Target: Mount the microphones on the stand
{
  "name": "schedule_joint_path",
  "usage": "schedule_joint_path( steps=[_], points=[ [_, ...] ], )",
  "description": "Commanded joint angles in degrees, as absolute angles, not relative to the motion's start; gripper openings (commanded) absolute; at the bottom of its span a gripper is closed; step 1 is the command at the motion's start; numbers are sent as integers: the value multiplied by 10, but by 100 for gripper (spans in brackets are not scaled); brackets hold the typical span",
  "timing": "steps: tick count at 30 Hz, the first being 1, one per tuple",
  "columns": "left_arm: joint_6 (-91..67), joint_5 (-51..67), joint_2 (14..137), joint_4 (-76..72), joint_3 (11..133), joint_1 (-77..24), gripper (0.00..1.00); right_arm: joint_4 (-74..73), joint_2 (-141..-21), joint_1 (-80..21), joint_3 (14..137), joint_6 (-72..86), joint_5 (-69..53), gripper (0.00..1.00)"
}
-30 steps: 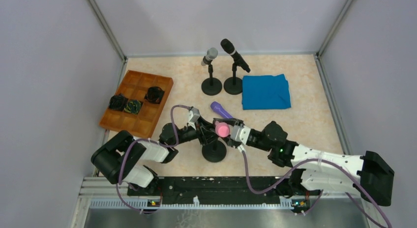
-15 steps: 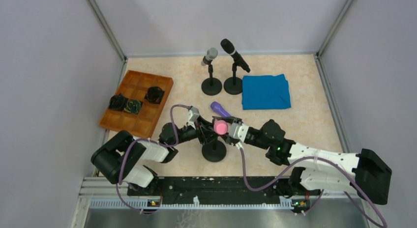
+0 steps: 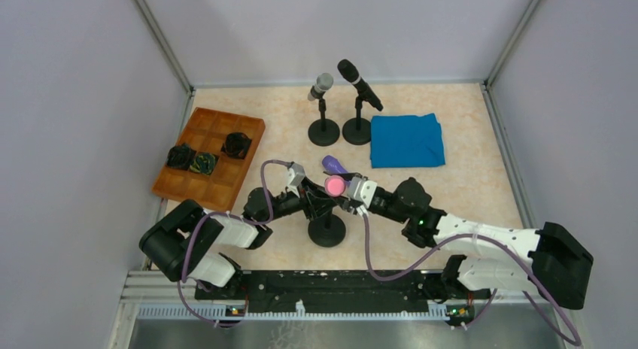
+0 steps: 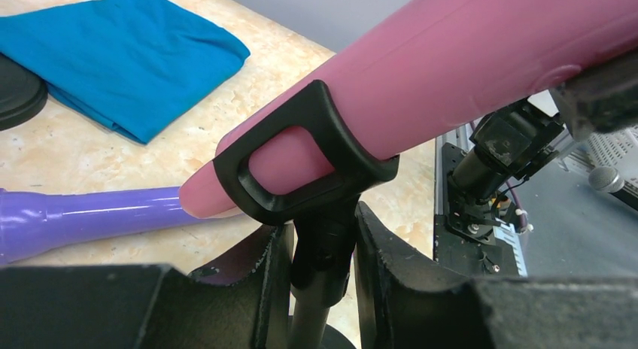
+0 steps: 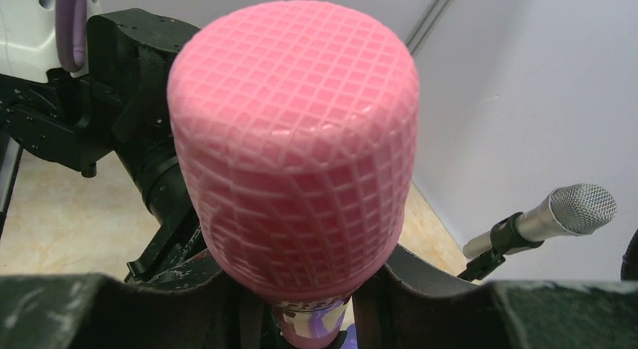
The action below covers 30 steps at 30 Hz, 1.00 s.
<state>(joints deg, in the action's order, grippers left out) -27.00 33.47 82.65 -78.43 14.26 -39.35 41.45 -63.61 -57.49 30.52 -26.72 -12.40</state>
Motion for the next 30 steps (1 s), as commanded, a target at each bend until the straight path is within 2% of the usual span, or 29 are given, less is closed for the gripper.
schedule_joint_path(
  steps=[1, 30],
  points=[
    [-256, 430, 792, -886, 165, -414, 0, 233, -703, -542, 272, -278, -44, 0],
    [-243, 418, 766, -860, 156, -413, 0, 216, -738, -530, 274, -283, -52, 0]
  ],
)
